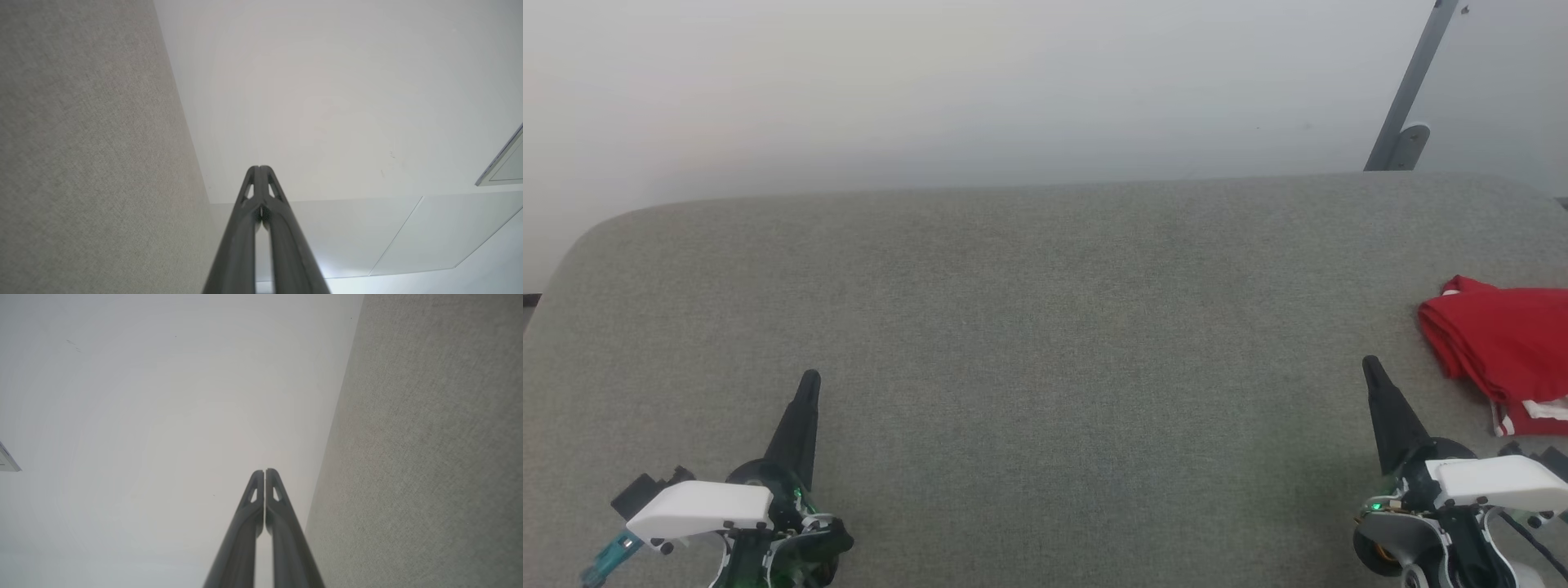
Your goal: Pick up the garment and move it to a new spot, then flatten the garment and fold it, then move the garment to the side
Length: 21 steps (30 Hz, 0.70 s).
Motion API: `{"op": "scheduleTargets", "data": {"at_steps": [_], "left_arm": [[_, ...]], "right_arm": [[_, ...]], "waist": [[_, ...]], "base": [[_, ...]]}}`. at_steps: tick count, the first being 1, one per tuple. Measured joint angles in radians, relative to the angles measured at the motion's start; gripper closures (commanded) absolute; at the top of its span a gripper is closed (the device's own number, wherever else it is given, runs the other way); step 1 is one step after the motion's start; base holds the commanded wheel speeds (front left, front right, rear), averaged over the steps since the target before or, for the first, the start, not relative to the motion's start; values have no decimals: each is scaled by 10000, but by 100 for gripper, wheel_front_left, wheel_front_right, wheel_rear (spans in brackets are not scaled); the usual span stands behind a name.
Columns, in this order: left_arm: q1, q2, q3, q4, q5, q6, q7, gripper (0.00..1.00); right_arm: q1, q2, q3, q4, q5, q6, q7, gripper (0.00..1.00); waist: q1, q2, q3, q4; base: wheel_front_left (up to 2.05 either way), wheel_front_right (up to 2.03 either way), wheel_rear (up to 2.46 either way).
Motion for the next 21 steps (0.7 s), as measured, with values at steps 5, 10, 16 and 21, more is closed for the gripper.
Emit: {"op": "scheduleTargets", "data": {"at_steps": [5, 10, 16, 21], "left_arm": [[0, -2, 4, 0, 2, 0, 2, 100], [0, -2, 6, 0, 2, 0, 2, 100], [0, -4, 8, 0, 10, 0, 4, 100], [0, -4, 10, 0, 12, 0, 4, 100]], "right_arm": [[0, 0, 0, 0, 0, 0, 0, 100], [0, 0, -2, 0, 0, 0, 0, 100], [0, 0, -2, 0, 0, 0, 0, 100], [0, 0, -2, 0, 0, 0, 0, 100]], "waist": [[0, 0, 0, 0], [0, 0, 0, 0], [0, 0, 0, 0], [0, 0, 0, 0]], "base": [[0, 0, 0], [0, 0, 0], [0, 0, 0], [0, 0, 0]]}}
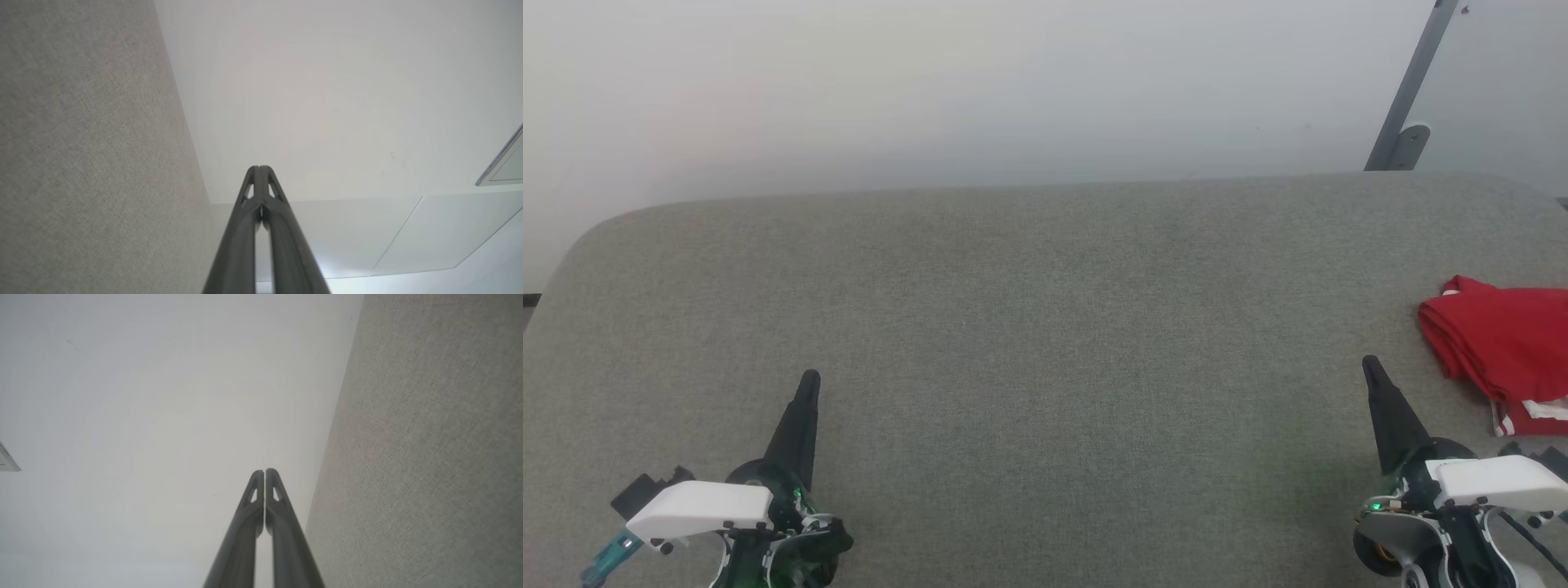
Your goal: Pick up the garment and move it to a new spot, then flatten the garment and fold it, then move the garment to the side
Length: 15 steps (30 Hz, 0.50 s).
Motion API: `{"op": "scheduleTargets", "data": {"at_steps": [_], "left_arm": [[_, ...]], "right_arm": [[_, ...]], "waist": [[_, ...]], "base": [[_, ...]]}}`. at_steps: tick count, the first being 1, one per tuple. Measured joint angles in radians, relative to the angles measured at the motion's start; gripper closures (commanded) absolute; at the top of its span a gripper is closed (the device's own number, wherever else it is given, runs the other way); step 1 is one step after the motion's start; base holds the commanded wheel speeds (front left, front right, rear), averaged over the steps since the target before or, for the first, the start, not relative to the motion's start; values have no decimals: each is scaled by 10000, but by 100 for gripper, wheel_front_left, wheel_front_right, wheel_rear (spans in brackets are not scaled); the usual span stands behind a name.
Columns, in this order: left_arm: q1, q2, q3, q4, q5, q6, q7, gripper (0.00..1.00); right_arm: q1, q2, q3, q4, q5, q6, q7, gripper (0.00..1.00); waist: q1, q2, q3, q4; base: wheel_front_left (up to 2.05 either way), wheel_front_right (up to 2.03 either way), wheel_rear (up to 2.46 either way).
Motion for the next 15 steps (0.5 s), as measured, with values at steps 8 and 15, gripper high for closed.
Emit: {"op": "scheduleTargets", "data": {"at_steps": [8, 15], "left_arm": [[0, -2, 4, 0, 0, 0, 2, 100], [0, -2, 6, 0, 0, 0, 2, 100]], "right_arm": [[-1, 0, 2, 0, 0, 0, 0, 100], [-1, 0, 2, 0, 0, 0, 0, 100]], "waist": [[0, 0, 0, 0], [0, 0, 0, 0]], "base": [[0, 0, 0], [0, 0, 0]]}}
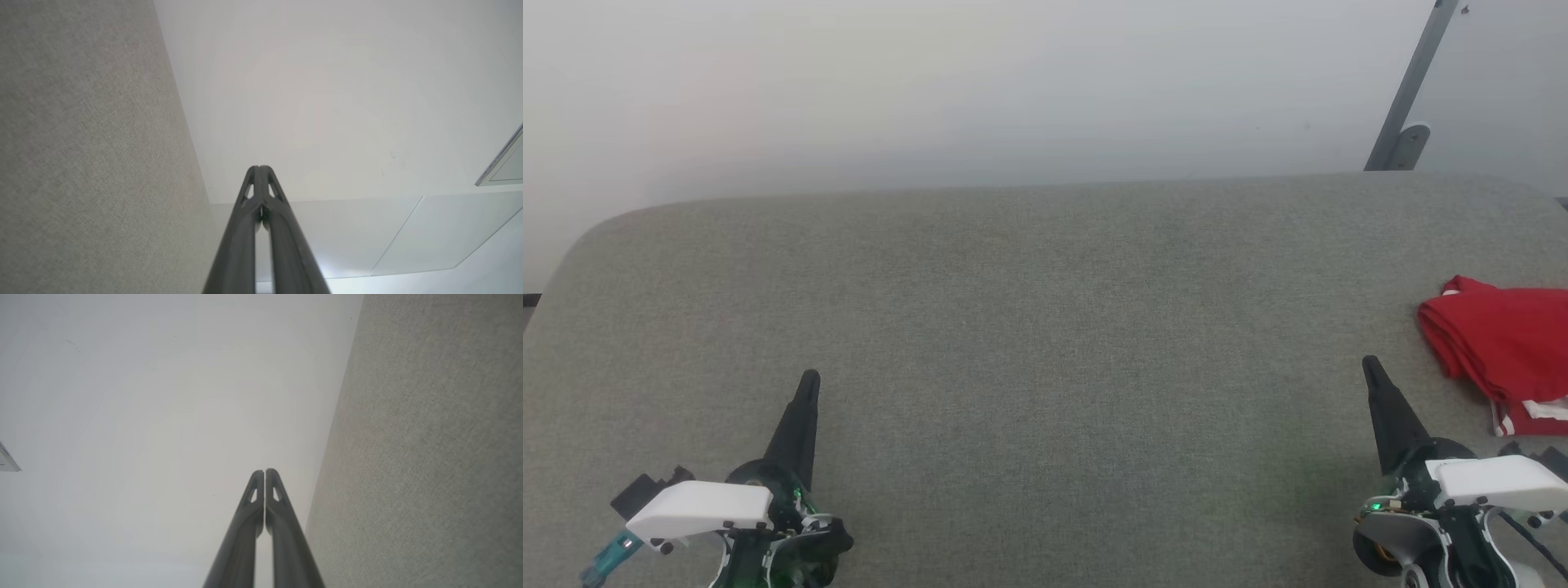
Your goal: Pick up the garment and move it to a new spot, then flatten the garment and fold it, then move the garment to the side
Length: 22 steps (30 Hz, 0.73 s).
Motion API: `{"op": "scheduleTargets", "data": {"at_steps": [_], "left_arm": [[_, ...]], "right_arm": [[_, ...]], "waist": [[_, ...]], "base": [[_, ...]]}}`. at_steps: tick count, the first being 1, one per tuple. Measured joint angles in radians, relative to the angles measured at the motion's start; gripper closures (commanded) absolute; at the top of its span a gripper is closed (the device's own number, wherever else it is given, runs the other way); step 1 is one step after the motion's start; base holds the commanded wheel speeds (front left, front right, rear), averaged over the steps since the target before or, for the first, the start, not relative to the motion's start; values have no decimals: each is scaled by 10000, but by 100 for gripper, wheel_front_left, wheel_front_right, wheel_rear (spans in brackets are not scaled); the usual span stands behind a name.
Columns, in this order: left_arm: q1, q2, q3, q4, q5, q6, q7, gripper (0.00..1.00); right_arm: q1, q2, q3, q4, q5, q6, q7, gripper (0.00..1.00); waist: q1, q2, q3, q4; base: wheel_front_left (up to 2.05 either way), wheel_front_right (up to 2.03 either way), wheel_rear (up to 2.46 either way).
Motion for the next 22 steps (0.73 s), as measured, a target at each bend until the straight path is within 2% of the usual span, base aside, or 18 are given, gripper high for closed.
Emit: {"op": "scheduleTargets", "data": {"at_steps": [22], "left_arm": [[0, -4, 6, 0, 2, 0, 10, 100]], "right_arm": [[0, 0, 2, 0, 0, 0, 0, 100]], "waist": [[0, 0, 0, 0]], "base": [[0, 0, 0]]}}
